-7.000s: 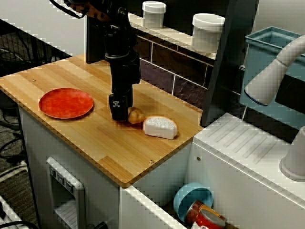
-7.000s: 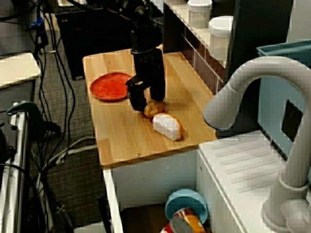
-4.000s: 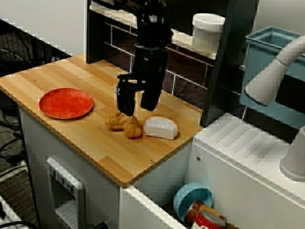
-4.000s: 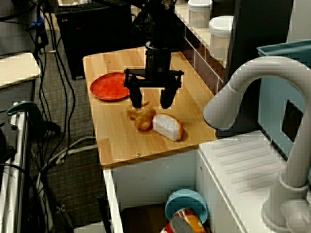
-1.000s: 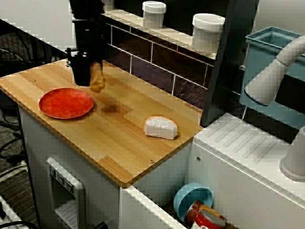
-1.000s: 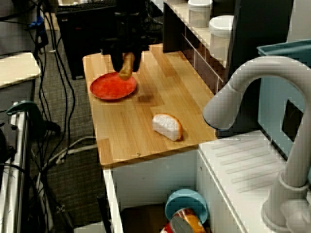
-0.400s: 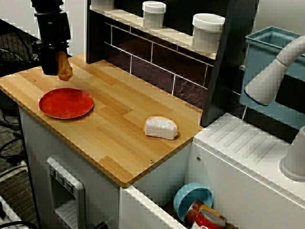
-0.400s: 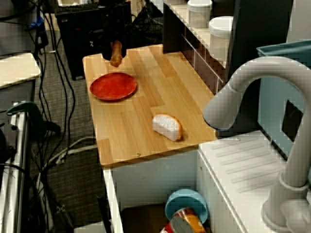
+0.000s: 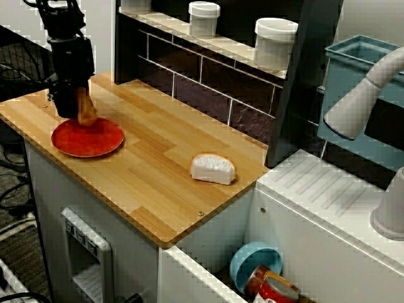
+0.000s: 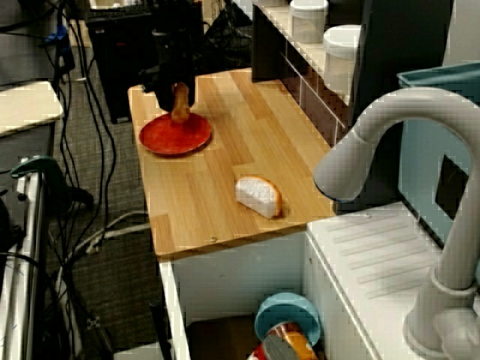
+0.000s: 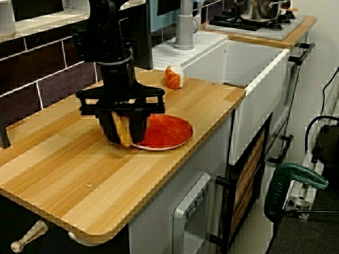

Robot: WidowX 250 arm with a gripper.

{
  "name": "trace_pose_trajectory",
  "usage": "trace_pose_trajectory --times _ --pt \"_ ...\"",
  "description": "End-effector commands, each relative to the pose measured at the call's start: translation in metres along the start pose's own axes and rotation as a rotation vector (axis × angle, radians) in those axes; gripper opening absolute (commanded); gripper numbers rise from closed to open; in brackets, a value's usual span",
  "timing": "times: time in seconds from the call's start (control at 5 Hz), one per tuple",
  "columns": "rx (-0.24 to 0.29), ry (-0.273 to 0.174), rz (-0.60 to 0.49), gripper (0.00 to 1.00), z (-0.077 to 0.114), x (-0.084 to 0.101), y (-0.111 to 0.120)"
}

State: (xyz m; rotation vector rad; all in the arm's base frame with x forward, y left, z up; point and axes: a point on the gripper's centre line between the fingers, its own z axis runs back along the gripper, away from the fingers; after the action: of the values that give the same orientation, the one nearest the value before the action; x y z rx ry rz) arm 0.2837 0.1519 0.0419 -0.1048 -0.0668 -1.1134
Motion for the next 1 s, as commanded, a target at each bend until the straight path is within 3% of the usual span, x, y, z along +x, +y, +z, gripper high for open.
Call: trace_pose_trajectory --times 0.0,0.8 --pt "0.024 -0.009 -0.029 0.0 0.018 0.025 -0.007" --pt "0.02 -0.034 -0.079 0.0 0.029 0.041 -0.025"
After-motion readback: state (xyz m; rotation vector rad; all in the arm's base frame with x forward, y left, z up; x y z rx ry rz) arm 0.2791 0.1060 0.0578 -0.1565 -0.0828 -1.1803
